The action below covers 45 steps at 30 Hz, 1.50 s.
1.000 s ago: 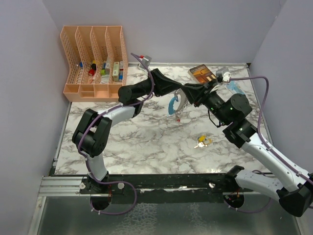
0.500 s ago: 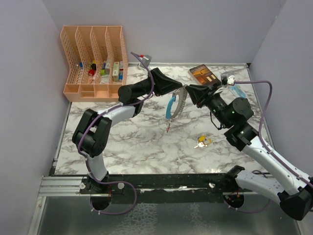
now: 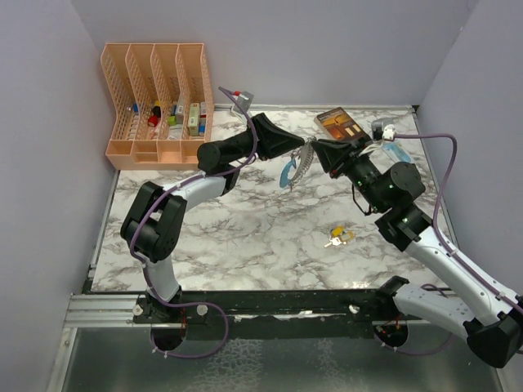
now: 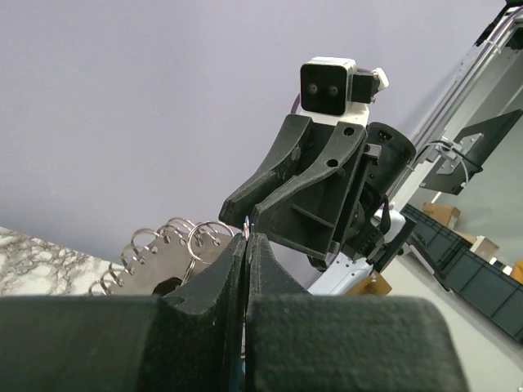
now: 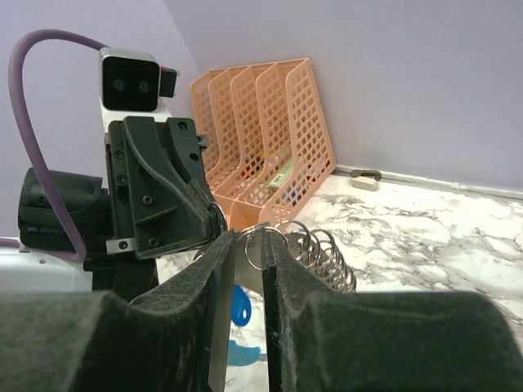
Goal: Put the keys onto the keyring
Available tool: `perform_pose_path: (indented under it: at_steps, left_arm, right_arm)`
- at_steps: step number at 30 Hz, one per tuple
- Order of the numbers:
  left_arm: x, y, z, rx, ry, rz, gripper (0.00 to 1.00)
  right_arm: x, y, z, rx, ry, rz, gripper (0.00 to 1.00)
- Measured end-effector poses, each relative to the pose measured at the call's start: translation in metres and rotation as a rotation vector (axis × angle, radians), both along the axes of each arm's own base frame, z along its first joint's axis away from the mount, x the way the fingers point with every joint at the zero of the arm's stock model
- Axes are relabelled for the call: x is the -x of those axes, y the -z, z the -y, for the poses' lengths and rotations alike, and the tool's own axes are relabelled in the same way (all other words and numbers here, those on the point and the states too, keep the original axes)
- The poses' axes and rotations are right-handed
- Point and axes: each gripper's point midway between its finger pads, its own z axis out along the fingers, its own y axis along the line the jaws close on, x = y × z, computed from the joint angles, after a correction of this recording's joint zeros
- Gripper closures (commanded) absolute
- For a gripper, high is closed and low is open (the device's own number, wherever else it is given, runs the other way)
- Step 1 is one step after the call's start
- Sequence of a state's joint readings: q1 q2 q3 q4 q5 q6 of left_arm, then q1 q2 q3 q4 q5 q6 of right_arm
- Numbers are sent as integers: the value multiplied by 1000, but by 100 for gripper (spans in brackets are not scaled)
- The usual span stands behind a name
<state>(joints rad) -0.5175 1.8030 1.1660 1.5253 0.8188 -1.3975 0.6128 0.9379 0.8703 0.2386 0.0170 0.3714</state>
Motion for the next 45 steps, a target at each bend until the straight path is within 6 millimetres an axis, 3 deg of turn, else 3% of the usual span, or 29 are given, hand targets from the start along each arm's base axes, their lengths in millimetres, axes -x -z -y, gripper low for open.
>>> perform_pose_path:
  at_steps: [45]
  left_arm:
    - [0,0,0,1,0,2,100]
  right_arm:
    - [4,-14,-18,-101,-116,-3,86]
